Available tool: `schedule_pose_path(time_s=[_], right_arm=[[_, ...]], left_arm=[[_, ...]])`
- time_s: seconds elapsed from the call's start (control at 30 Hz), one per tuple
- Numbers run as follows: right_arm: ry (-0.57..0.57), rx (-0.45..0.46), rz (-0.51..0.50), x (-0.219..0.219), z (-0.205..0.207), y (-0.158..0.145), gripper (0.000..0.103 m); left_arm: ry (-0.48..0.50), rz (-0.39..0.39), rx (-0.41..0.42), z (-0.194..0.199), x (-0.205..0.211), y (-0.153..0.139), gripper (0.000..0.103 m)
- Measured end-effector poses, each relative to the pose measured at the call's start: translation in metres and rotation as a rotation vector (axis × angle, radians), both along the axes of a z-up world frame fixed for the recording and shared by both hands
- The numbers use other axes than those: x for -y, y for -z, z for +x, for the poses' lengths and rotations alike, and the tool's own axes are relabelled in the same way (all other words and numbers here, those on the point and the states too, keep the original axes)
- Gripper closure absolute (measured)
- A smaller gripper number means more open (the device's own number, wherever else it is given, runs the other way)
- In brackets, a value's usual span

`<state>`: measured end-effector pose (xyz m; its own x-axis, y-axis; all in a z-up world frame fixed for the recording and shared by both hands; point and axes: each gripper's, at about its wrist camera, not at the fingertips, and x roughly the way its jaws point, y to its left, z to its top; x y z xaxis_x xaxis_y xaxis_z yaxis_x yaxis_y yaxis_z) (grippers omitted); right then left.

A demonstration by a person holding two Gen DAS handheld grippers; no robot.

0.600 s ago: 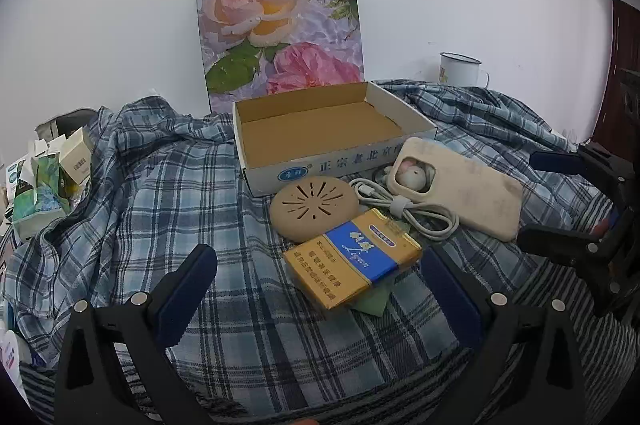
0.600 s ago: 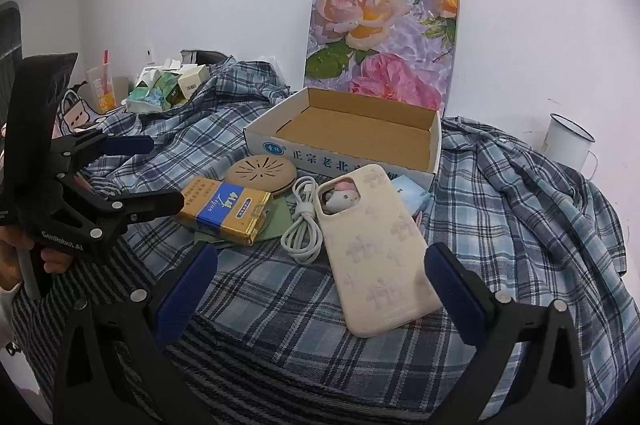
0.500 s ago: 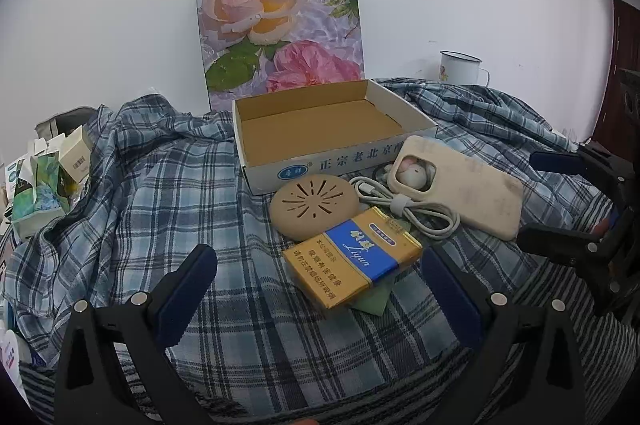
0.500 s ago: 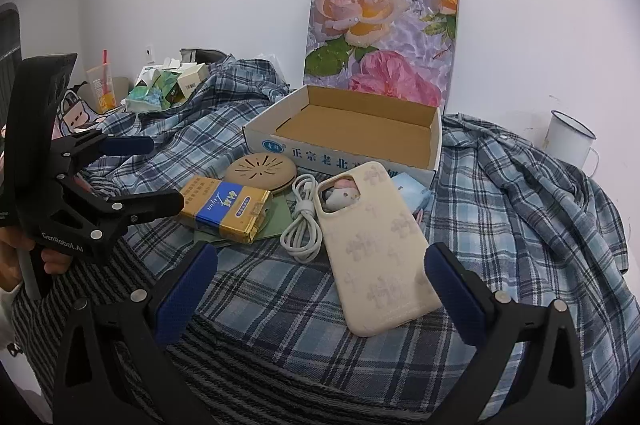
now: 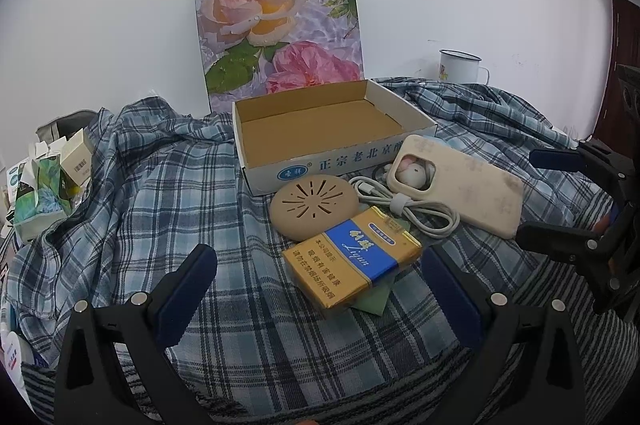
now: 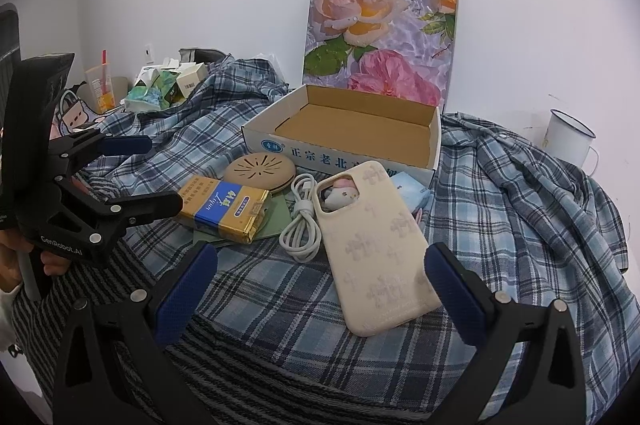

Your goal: Organize soft objects

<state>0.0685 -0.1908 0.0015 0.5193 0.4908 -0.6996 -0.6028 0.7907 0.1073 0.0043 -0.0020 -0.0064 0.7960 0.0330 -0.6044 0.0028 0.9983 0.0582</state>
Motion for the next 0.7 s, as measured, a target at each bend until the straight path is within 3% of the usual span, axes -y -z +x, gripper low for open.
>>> schedule_pose_path(time_s=[0.7], right_arm=[[0.007, -0.018, 0.006, 0.001, 0.002, 0.0031, 0.0]], left_arm=[[-0.002, 0.002, -0.003, 0.0, 0.0, 0.0007, 0.0]])
